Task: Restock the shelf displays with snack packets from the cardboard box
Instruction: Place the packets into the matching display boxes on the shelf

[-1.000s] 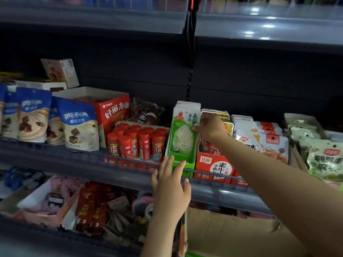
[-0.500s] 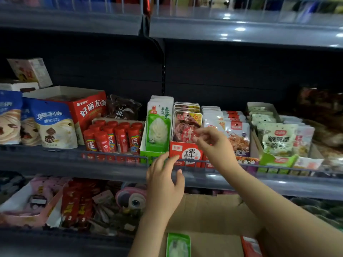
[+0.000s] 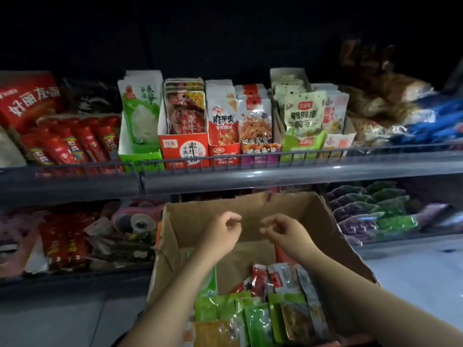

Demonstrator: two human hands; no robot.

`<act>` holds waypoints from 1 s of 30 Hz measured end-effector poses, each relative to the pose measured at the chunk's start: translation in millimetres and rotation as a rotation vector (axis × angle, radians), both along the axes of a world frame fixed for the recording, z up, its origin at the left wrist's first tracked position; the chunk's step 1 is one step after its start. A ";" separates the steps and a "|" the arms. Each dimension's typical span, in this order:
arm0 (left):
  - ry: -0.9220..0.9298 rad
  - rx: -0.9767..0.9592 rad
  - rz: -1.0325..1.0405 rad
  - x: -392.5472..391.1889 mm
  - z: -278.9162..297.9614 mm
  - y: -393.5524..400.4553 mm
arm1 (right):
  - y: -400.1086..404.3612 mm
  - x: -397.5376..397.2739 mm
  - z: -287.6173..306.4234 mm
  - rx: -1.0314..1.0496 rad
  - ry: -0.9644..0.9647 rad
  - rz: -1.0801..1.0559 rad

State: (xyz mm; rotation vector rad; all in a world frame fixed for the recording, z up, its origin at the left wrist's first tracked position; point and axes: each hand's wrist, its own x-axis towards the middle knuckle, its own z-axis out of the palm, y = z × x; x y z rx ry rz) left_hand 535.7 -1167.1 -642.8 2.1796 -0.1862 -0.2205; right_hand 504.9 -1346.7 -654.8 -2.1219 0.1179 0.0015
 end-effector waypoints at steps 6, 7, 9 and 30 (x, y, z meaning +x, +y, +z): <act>0.175 0.096 -0.088 0.1 -39.3 -25.9 | -17.8 1.1 -51.3 -0.132 0.168 0.039; 0.203 0.114 -0.100 -0.3 -45.8 -28.5 | -19.3 3.6 -58.6 -0.171 0.206 0.061; 0.269 0.156 -0.129 -0.4 -60.4 -31.9 | -20.9 9.2 -72.9 -0.235 0.287 0.113; 0.785 -0.315 0.274 -19.9 -118.5 -49.8 | -21.9 19.4 -104.2 -0.303 0.451 0.201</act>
